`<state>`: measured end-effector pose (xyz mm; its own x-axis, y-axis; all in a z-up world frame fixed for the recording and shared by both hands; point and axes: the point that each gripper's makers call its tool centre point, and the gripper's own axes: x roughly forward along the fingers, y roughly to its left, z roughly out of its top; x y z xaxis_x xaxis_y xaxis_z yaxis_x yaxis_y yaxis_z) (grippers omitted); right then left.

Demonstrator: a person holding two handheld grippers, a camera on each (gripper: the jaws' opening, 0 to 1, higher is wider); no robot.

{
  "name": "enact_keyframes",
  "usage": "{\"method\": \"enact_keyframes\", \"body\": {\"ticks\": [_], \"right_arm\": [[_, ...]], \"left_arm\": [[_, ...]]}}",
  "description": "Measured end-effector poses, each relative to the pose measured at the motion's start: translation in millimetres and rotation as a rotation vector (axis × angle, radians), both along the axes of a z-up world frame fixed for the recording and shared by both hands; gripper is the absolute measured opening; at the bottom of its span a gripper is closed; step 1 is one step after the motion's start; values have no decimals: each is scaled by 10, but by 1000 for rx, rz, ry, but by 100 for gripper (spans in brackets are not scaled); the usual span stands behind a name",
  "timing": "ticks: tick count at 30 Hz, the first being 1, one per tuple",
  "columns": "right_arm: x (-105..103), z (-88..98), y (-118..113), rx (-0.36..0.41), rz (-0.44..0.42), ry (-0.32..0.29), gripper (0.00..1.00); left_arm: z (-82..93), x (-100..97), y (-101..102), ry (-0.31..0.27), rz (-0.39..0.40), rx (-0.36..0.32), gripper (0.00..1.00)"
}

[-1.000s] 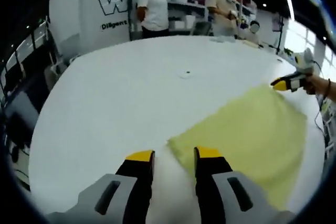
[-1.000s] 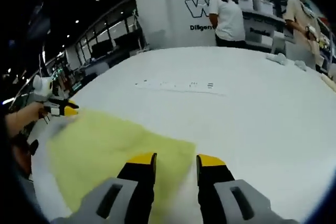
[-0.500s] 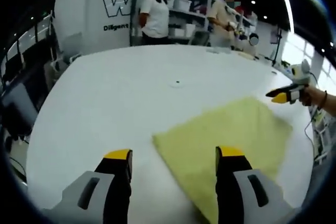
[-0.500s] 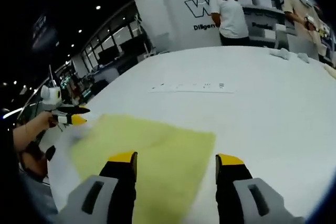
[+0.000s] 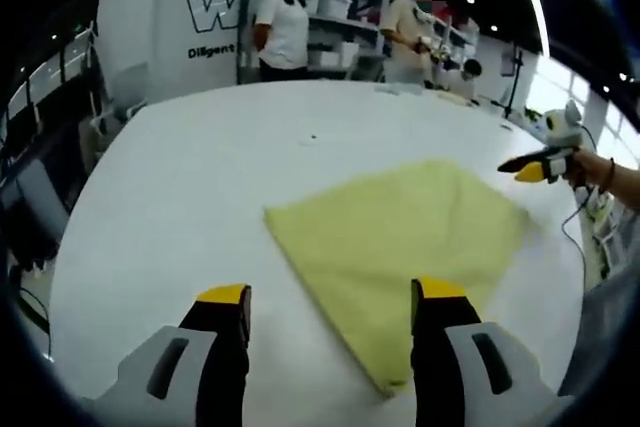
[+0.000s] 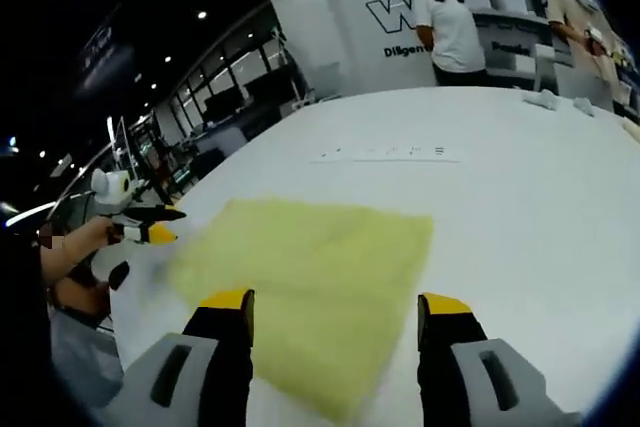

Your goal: Fold the garment on the visible template until the final outline fits inside the template.

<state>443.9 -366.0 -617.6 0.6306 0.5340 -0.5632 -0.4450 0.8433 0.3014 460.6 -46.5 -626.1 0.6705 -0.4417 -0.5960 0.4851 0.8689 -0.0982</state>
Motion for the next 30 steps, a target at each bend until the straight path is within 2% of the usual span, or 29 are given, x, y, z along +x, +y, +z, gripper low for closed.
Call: {"method": "enact_keyframes", "body": {"ticks": [5,13,18,23,30], "right_arm": [[-202,-33,28,-8,44,1,65],[-470,-128,15,-28,97,12,64],[-595,-224,-6,-58,134,31,62],[-654,-286,-16,-69,152,31,58],[-672,-366,-80,-98,153,4,45]], "left_arm": [[26,-203,-23,-19,-39,-4,64],[-85,-502,47,-2,-74,4,60],[-141,-663,29,0,-122,-3,55],[-210,-704,25,7,-129,-2,47],[-332,-712,34,37,-112,-15,34]]}}
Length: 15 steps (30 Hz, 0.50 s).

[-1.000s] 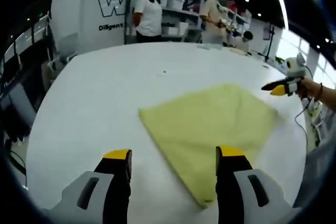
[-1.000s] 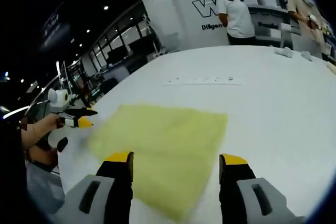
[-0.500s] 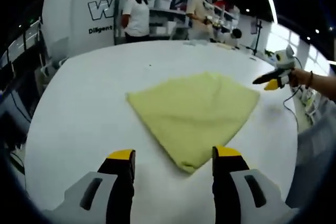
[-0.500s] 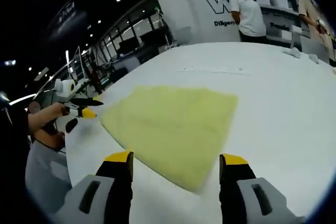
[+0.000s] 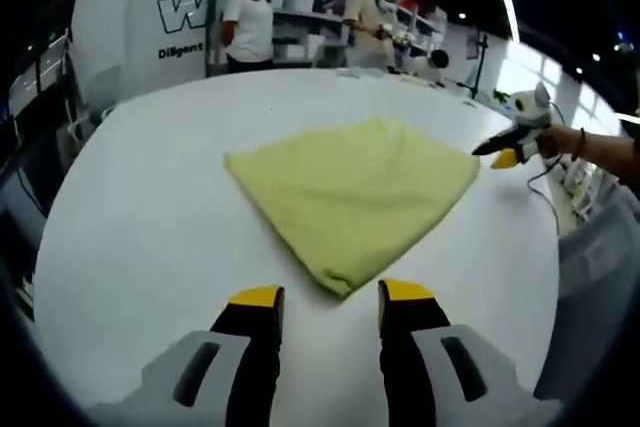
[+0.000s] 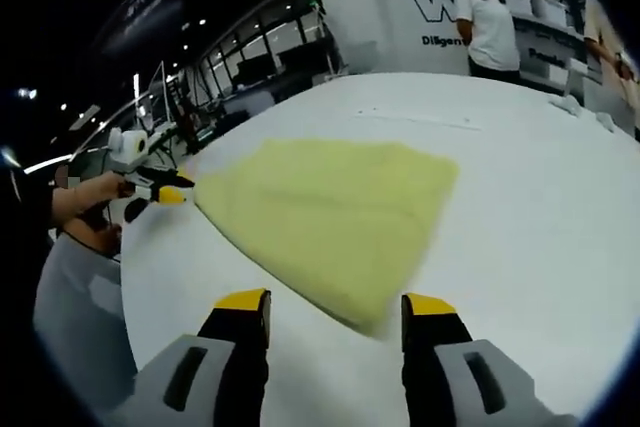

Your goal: Fold the garment on the visible template until the final outline fits inside the template.

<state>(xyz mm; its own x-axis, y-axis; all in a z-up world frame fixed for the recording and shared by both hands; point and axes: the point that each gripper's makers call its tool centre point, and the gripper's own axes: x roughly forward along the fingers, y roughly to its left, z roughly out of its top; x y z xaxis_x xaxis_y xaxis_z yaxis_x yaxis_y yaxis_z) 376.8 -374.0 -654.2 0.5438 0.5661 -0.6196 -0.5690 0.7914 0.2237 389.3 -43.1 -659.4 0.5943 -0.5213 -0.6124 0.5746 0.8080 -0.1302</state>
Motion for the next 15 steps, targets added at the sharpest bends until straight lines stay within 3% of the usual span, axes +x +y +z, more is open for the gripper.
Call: {"method": "enact_keyframes", "body": {"ticks": [7,15], "right_arm": [[8,-107,-86,-24,-9,-20,31],[25,-159,-167,-49,-1,-38,11]], "left_arm": [[-10,19,-23,-2,23,-43,21],[-82,14,-80,11,11,-42,8]]}}
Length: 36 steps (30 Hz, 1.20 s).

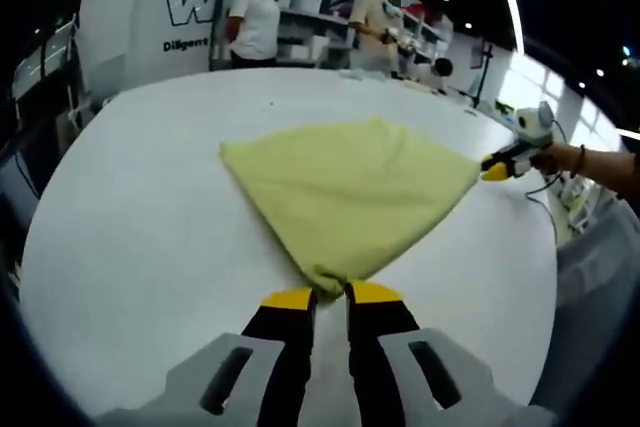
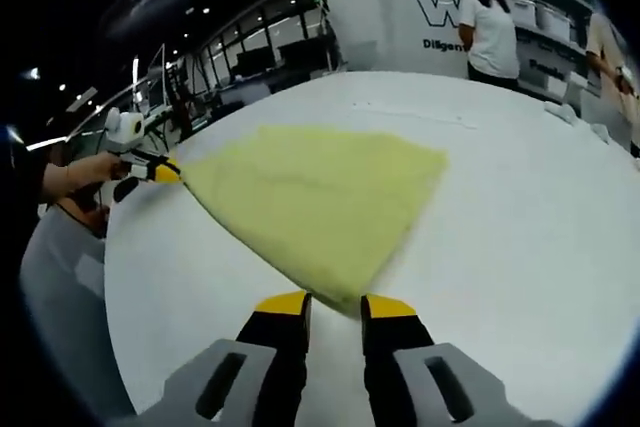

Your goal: Fold the garment on the visible template until the final outline fits inside the template.

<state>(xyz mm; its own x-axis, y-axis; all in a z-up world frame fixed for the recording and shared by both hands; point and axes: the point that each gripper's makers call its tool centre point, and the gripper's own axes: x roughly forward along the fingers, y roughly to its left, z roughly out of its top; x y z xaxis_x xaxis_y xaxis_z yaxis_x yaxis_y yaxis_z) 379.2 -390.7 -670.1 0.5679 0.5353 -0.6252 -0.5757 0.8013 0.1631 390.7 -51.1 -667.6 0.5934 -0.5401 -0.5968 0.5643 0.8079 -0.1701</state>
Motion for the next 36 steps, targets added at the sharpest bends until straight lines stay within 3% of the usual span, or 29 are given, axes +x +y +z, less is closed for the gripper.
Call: {"method": "enact_keyframes", "body": {"ticks": [7,11,15,18,25,36], "right_arm": [[43,13,-6,34,-14,0,0],[37,44,-10,48,-10,3,0],[41,90,-16,34,10,-2,0],[29,116,5,15,26,-3,0],[-4,137,15,0,36,1,0],[-156,95,44,16,39,34,0]], "left_arm": [[-16,-8,-17,1,-18,10,3],[-2,-26,-7,-20,-65,51,2],[44,-12,62,-57,-145,132,2],[105,-28,72,-63,-180,134,2],[93,-80,49,-117,-337,297,2],[38,-195,88,-96,-353,307,2]]}}
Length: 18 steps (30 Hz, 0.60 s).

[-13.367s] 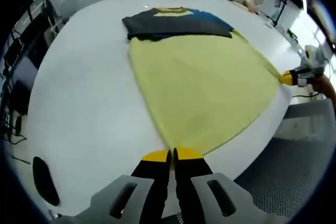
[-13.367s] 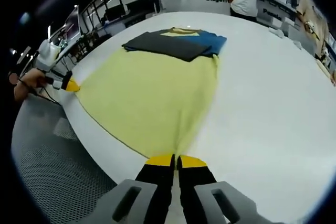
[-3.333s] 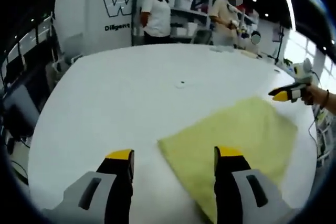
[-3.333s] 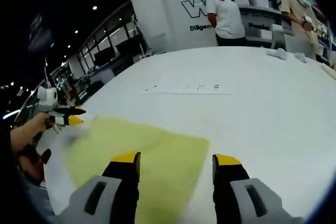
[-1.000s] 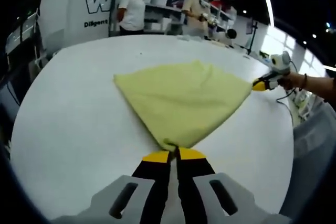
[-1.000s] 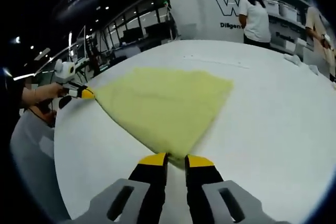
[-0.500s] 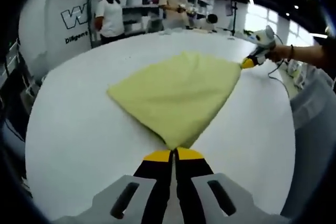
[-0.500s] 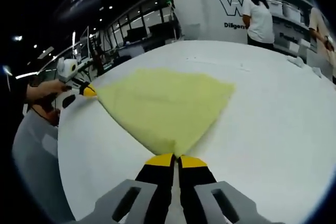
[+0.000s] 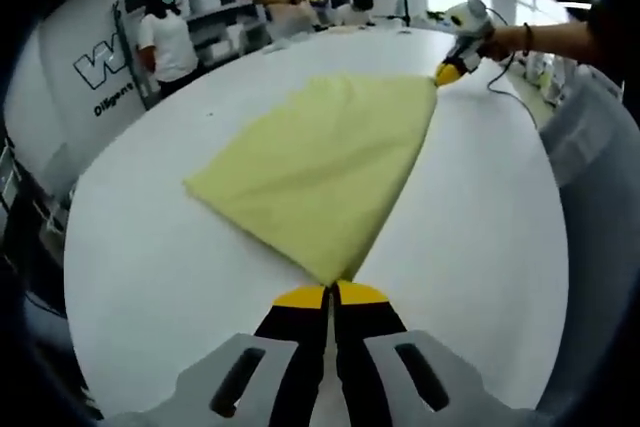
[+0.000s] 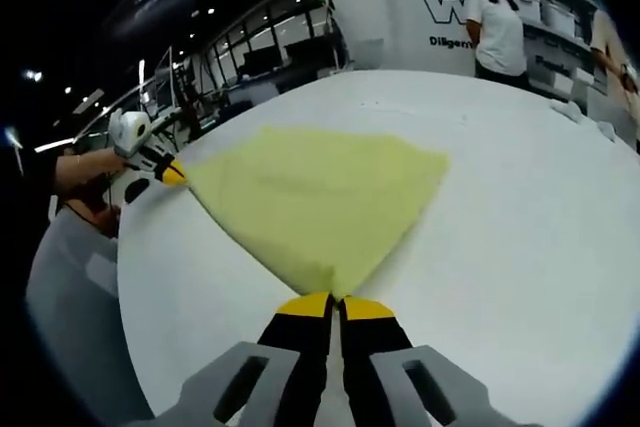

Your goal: Fold the garment on the visible template until the final outline fits inside the template.

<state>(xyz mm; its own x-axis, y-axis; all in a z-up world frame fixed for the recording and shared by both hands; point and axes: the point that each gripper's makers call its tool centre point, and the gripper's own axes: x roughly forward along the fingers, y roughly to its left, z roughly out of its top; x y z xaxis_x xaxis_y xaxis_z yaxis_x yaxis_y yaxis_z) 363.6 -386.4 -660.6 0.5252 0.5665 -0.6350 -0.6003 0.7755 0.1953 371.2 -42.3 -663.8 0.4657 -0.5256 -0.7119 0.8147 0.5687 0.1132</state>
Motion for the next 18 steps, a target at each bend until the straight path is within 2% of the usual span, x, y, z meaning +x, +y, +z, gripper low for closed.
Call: {"method": "enact_keyframes", "body": {"ticks": [4,6,18], "right_arm": [[-30,-6,11,7,6,8,0],[-60,-10,25,31,-1,18,0],[-227,-45,62,48,3,37,0]], "left_arm": [[-3,-74,19,16,9,2,2],[-4,-105,38,10,5,20,2],[8,-279,89,15,21,16,2]]}}
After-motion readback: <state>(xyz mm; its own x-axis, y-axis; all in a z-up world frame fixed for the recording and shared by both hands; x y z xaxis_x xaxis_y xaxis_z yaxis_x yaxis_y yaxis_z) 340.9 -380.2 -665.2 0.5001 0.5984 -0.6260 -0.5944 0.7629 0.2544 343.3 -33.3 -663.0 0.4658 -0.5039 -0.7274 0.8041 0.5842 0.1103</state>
